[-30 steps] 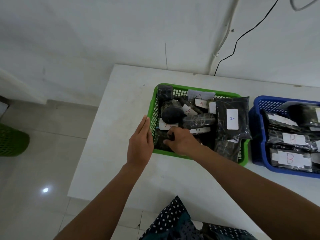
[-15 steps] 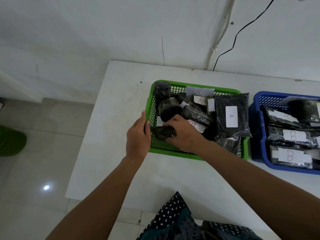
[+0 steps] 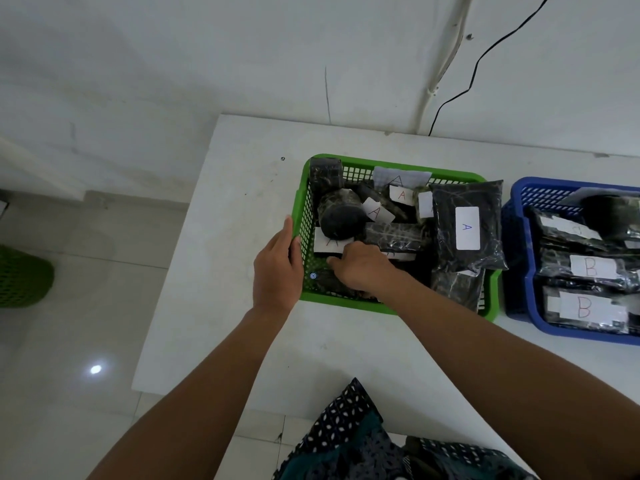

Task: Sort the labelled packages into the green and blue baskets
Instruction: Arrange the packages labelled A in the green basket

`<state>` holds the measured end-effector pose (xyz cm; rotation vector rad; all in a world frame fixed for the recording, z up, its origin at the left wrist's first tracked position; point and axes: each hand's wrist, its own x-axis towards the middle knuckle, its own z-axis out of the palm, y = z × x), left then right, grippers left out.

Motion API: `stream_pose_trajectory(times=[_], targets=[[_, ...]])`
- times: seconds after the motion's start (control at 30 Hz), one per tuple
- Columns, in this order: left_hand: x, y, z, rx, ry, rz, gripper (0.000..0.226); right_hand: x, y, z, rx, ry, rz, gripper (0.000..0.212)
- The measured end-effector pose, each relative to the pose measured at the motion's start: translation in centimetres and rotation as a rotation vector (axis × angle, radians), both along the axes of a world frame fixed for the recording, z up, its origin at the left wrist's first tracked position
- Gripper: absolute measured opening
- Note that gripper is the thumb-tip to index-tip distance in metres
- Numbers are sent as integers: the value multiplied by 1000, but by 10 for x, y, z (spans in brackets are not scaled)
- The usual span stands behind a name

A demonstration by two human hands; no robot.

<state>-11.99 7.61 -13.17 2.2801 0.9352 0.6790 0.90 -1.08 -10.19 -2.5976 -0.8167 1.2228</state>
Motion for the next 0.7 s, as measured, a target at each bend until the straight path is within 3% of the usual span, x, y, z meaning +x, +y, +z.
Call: stream_pose_trajectory(times=[0.13, 0.33, 0.47, 0.6, 0.7], targets=[[-1, 1, -2, 25, 4, -16, 43, 2, 15, 0, -92, 119, -151, 55], [0, 2, -4, 6, -23, -19, 42, 11, 5, 6, 9, 378, -402, 58], [-1, 4, -6, -1, -23, -13, 42, 23, -1, 12, 118, 470, -456, 34], [0, 4, -6, -25, -23, 2, 42, 22, -5, 5, 246, 311, -412, 40], [0, 4, -6, -22, -22, 1, 42, 19, -6, 0, 224, 185, -268, 34]])
